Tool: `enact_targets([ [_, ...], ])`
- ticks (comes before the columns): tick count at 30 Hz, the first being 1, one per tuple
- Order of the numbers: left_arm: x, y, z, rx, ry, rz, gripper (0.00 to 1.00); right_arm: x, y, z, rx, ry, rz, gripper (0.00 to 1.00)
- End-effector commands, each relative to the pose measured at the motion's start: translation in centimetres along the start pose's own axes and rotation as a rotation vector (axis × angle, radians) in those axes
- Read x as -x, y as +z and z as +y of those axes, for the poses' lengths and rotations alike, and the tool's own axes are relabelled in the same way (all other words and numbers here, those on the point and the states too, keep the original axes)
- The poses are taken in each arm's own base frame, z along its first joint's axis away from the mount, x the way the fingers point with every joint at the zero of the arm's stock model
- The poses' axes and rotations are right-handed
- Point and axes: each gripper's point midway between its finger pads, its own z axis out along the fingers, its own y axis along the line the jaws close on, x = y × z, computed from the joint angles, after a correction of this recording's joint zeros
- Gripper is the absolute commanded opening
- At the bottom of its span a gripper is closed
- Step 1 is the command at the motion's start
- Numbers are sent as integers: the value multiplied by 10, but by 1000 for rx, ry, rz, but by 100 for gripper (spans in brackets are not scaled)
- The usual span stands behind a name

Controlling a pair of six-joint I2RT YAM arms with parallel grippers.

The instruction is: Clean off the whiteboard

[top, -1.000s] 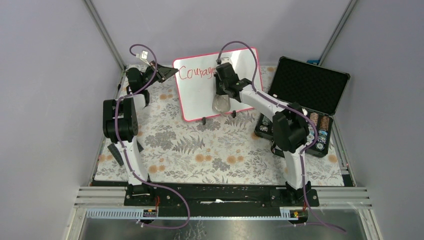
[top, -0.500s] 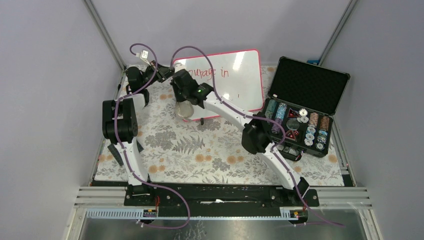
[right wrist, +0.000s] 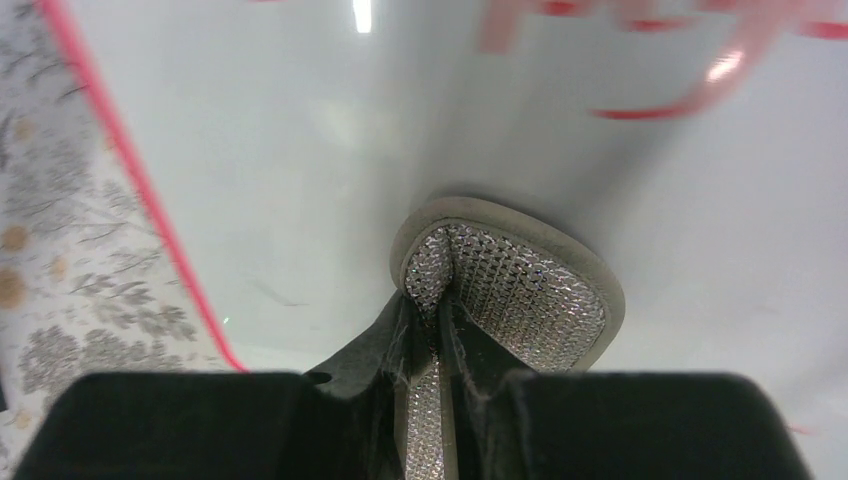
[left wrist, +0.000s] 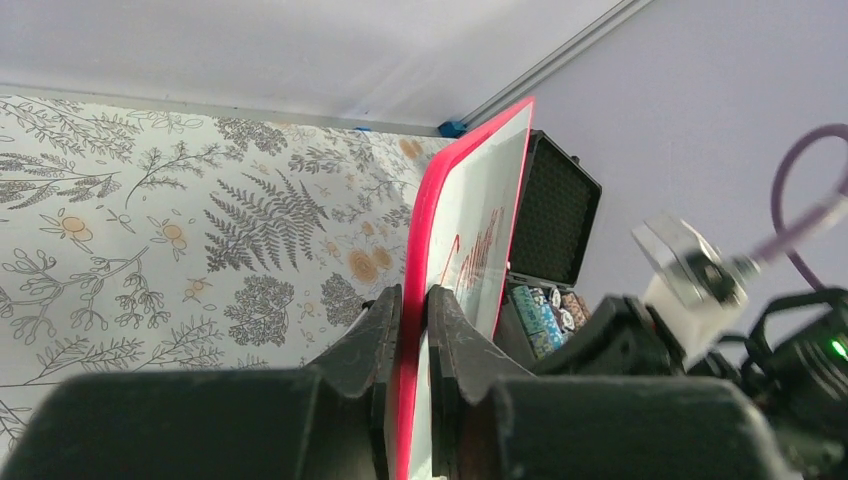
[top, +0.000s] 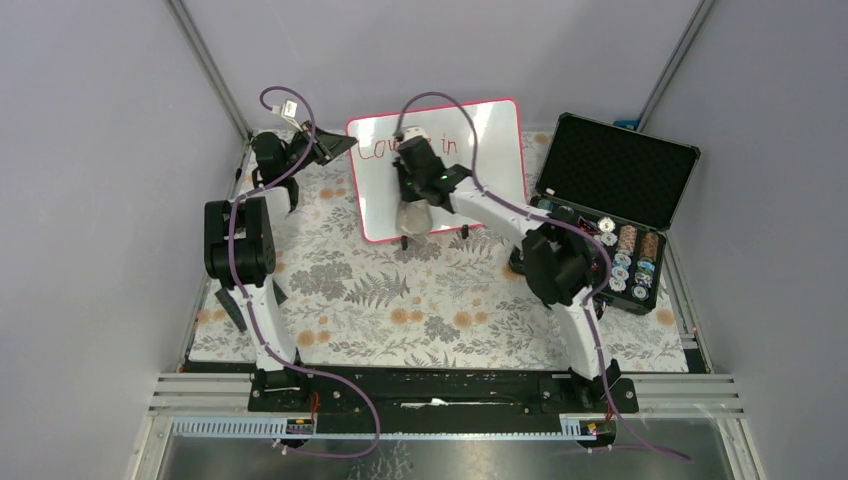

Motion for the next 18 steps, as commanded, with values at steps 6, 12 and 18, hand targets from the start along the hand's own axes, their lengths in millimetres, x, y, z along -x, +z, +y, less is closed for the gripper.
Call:
enact_targets([
  [6, 0, 8, -28, -49, 53, 28, 0, 13, -12, -115, -203, 99, -53, 0],
  [12, -2, 8, -31, -49, 60, 32, 0, 13, 8, -33, -25, 76, -32, 0],
  [18, -3, 10, -33, -50, 65, 38, 0, 14, 20, 53, 67, -58, -2, 0],
])
